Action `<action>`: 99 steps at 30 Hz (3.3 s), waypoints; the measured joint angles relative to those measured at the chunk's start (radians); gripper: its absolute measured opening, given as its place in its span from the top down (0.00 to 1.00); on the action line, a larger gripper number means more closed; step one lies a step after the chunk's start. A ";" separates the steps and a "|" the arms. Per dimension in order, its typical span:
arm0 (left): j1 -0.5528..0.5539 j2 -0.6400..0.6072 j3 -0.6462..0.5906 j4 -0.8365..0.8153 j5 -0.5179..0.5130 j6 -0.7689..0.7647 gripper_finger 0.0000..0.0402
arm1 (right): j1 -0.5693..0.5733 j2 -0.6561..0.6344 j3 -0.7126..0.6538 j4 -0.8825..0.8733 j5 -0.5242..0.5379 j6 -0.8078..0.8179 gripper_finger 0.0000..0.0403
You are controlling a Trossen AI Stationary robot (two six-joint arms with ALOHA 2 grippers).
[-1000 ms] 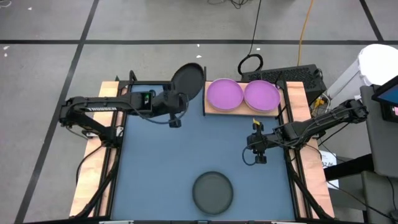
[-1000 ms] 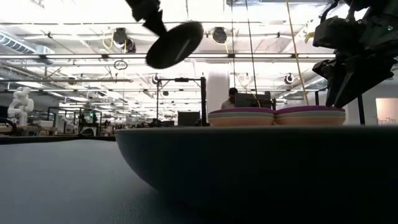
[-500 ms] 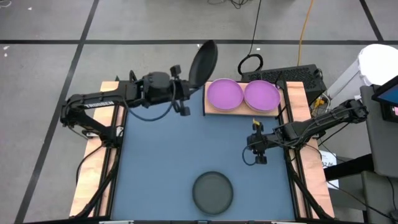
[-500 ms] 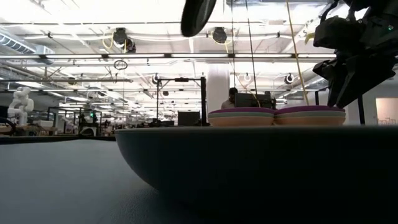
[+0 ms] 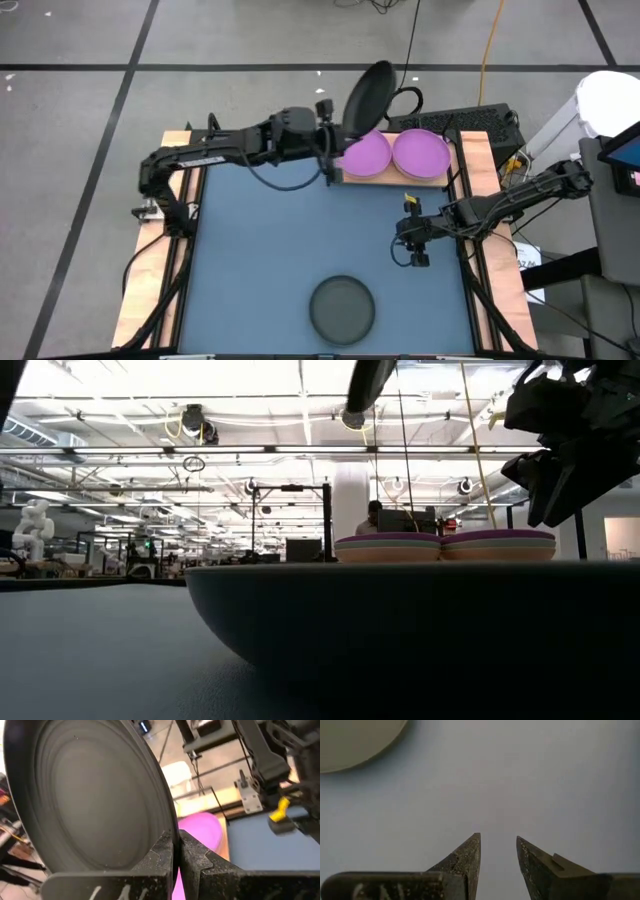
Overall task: Place and stack plates onto a shelf
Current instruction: Stack the top black plate on top of the purple plate on the shelf
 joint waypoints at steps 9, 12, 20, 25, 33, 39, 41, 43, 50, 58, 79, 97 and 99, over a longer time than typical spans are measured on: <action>0.022 0.176 0.142 -0.007 0.052 0.011 0.97 | 0.001 0.000 0.000 -0.002 -0.055 0.021 0.72; 0.036 0.212 0.146 -0.004 0.052 0.002 0.97 | 0.009 0.000 0.000 -0.001 -0.073 0.022 0.72; 0.042 0.309 0.146 -0.011 0.052 -0.037 0.97 | 0.042 0.000 0.000 -0.009 -0.093 0.023 0.72; 0.049 0.346 0.146 -0.053 0.017 -0.069 0.97 | 0.052 0.000 0.000 -0.011 -0.104 0.023 0.72; 0.074 0.361 0.144 -0.115 0.012 -0.140 0.97 | 0.053 0.000 0.000 -0.015 -0.104 0.023 0.72; 0.078 0.369 0.141 -0.179 0.015 -0.149 0.97 | 0.053 0.000 0.000 -0.016 -0.104 0.023 0.72; 0.078 0.371 0.141 -0.209 0.015 -0.147 0.97 | 0.053 0.000 0.000 -0.015 -0.105 0.023 0.72; 0.078 0.372 0.141 -0.229 0.015 -0.145 0.97 | 0.053 0.000 0.000 -0.016 -0.105 0.023 0.72; 0.077 0.371 0.141 -0.299 0.020 -0.120 0.97 | 0.053 0.000 0.000 -0.016 -0.105 0.023 0.72; 0.058 0.398 0.142 -0.333 0.022 0.020 0.97 | 0.053 0.000 0.000 -0.015 -0.104 0.034 0.72; 0.093 0.419 0.141 -0.394 -0.027 0.081 0.97 | 0.053 0.000 0.000 -0.015 -0.101 0.042 0.72; 0.085 0.449 0.142 -0.403 0.024 0.164 0.91 | 0.053 0.000 0.000 -0.016 -0.101 0.038 0.72; 0.085 0.452 0.142 -0.401 0.019 0.166 0.91 | 0.052 0.000 0.000 -0.015 -0.101 0.038 0.72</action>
